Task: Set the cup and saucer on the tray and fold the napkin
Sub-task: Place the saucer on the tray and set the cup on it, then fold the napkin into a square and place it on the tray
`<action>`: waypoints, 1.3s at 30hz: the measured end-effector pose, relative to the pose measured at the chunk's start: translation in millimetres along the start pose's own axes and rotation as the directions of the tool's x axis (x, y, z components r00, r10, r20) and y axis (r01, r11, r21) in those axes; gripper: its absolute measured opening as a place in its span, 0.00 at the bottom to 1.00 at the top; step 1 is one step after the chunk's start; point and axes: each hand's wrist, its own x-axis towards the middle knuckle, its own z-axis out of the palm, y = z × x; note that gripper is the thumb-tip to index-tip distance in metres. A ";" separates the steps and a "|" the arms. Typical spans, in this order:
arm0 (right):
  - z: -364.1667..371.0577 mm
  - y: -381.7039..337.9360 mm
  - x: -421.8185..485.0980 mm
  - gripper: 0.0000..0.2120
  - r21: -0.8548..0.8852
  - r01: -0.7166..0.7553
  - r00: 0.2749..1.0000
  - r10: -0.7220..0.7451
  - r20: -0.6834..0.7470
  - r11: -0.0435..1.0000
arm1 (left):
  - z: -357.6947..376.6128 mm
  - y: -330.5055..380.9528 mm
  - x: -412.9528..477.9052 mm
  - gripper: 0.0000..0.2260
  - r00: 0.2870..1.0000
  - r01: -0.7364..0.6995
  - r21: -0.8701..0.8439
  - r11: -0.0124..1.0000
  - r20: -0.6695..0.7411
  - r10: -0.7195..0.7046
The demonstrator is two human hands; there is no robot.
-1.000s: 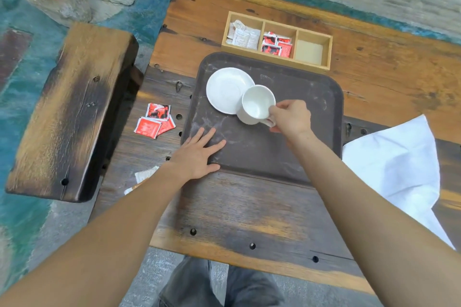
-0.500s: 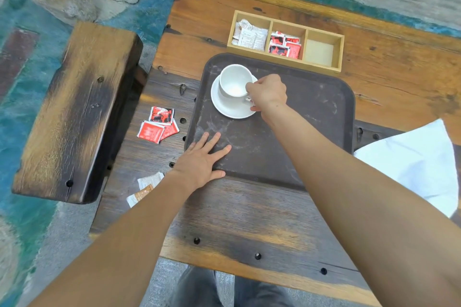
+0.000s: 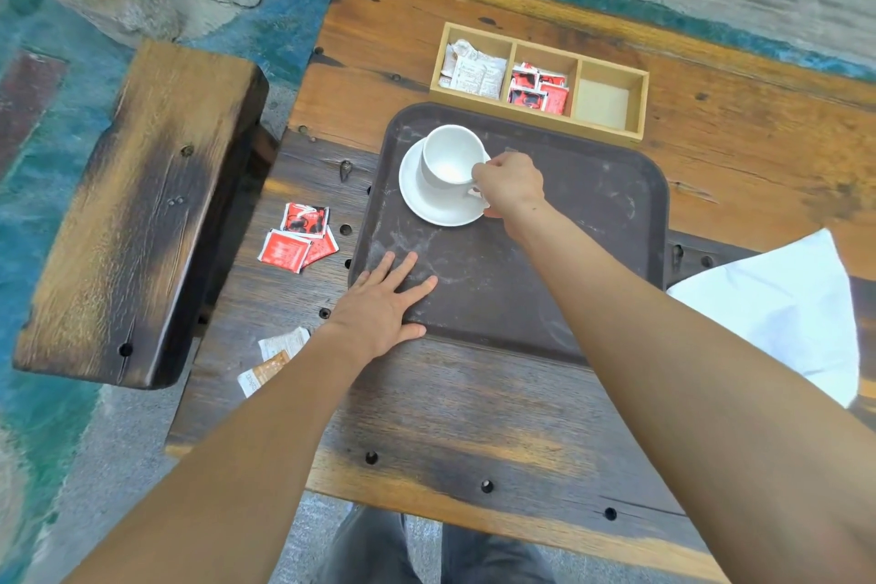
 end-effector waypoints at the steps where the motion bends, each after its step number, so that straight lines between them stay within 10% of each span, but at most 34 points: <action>1: -1.0 2.0 -0.4 0.10 0.004 0.009 1.000 -0.009 0.019 1.000 | -0.2 0.1 0.4 0.35 1.000 0.001 0.001 1.000 0.003 -0.001; 12: -51.1 106.1 -66.4 0.18 -0.070 0.177 0.981 -0.181 -0.061 0.982 | -3.4 0.2 -0.8 0.34 1.000 0.007 0.012 1.000 0.018 -0.008; 26: -134.9 295.0 -173.3 0.20 -0.277 -0.182 0.958 0.105 -0.268 0.943 | -17.0 50.7 -1.8 0.24 0.981 0.094 0.013 0.996 -0.174 -0.090; 39: -137.1 336.5 -184.5 0.26 -0.333 -0.180 0.976 0.126 -0.177 0.926 | -15.4 264.1 18.5 0.24 0.836 -0.460 0.184 0.869 -0.239 0.494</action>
